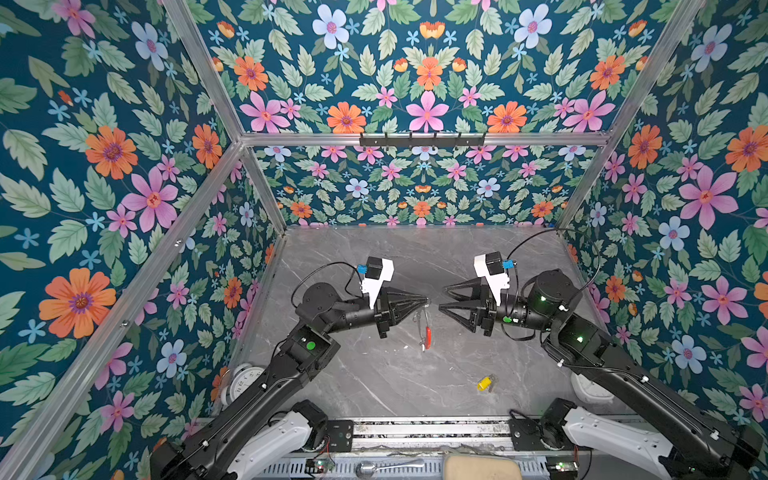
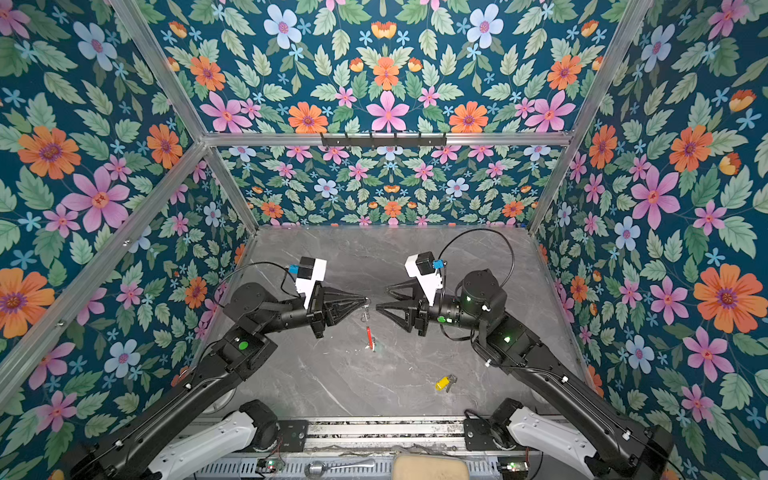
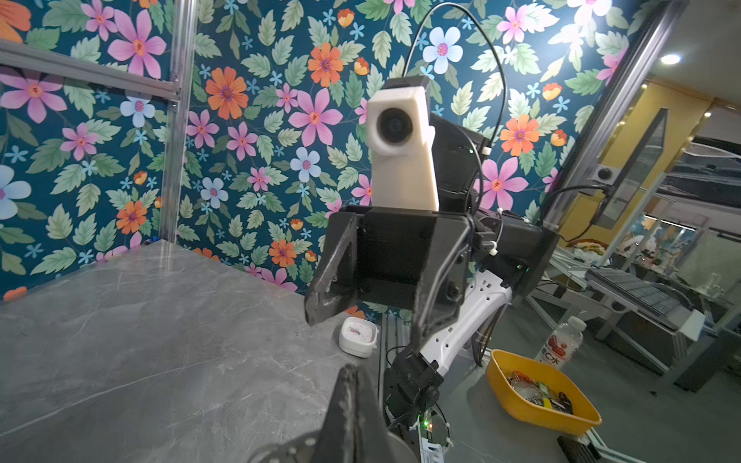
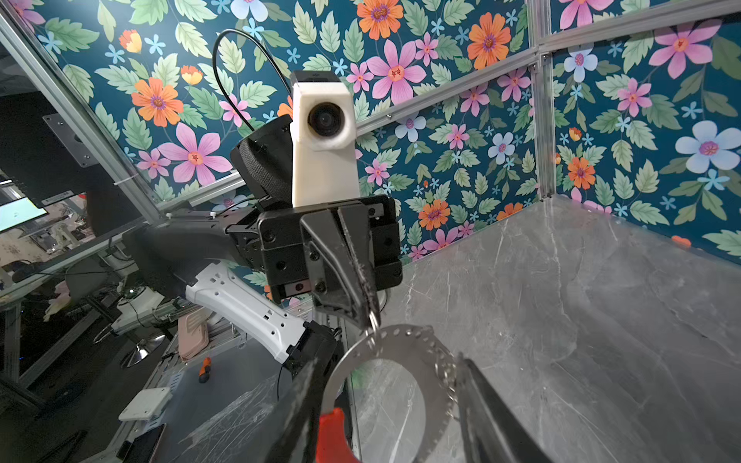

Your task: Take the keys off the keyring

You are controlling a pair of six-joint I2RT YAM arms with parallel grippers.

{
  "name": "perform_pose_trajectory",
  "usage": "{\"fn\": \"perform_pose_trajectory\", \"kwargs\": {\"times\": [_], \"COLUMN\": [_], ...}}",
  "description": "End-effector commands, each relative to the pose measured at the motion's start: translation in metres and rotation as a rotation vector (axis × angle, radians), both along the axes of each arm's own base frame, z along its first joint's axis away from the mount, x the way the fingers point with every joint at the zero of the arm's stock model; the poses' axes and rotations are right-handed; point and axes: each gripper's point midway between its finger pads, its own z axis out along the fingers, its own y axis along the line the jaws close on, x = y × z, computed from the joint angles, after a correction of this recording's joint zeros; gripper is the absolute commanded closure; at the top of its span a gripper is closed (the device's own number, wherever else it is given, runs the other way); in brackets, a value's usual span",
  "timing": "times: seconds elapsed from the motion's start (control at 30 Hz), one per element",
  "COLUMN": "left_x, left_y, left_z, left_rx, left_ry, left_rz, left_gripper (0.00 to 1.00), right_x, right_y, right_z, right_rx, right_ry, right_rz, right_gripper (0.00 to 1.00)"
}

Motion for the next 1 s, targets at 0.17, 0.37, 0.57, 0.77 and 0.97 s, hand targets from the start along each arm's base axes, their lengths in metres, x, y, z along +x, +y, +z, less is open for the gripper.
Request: {"fn": "perform_pose_trajectory", "kwargs": {"times": [0.17,0.37,0.57,0.77,0.97], "left_x": [0.024,0.037,0.035,0.036,0.034], "left_y": [0.014,0.018,0.017,0.018,0.021], "left_z": [0.003,0.002,0.005,0.003,-0.003], "left_rx": [-0.105,-0.125,-0.134,-0.129,-0.090], "left_ry": [0.037,0.091,0.090,0.091,0.084], "left_rz": [0.174,0.240,0.225,0.233,0.251], "left_gripper": [1.00,1.00,1.00,1.00,0.63], "right_x": [0.014,0.018,0.029,0.028,0.026], "right_y": [0.008,0.033,0.043,0.047,0.038], "right_z": [-0.016,-0.034,-0.051,-0.057,-0.051], "right_rx": [-0.024,-0.126,-0.205,-0.225,-0.225], "right_ry": [-0.015,-0.032,-0.013,0.013,0.033], "right_rz": [-0.070,-0.059,-0.065,-0.035,-0.016], "right_gripper": [0.37,0.35,0.40,0.77,1.00]}}
